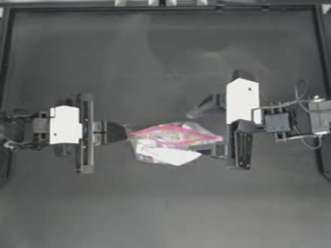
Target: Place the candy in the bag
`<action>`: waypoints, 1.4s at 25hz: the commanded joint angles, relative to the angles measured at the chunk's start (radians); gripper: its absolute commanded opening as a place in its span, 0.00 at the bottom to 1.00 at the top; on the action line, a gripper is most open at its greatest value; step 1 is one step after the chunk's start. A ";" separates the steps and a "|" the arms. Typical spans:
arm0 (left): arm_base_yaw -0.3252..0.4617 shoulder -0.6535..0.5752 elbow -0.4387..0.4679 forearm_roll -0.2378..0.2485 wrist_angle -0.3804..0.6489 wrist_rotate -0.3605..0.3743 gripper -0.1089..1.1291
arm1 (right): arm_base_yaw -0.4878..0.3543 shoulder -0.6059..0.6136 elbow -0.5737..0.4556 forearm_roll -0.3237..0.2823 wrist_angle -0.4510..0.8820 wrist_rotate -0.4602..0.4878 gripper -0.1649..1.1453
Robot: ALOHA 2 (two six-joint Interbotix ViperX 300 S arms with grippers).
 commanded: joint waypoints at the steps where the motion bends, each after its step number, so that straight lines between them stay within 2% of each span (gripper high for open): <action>1: -0.002 -0.051 0.000 0.000 -0.009 0.002 0.14 | 0.000 -0.023 -0.011 0.012 0.006 0.002 0.86; 9: -0.003 -0.038 0.017 -0.002 -0.011 0.000 0.17 | 0.000 -0.023 -0.009 0.021 0.011 0.002 0.86; 12: -0.003 -0.017 0.011 -0.002 -0.011 -0.002 0.23 | 0.000 -0.023 -0.011 0.025 0.011 0.002 0.86; 16: -0.009 0.008 0.003 -0.002 -0.029 0.000 0.42 | 0.000 -0.023 -0.011 0.029 0.009 0.002 0.86; 21: -0.011 0.038 0.002 -0.002 -0.084 -0.002 0.76 | 0.000 -0.023 -0.011 0.031 0.011 0.002 0.86; 25: -0.009 0.057 0.002 -0.006 -0.089 -0.003 0.92 | 0.000 -0.023 -0.011 0.034 0.011 0.000 0.86; 35: 0.002 0.023 0.002 -0.012 -0.095 0.000 0.91 | 0.000 -0.023 -0.011 0.025 0.009 0.000 0.86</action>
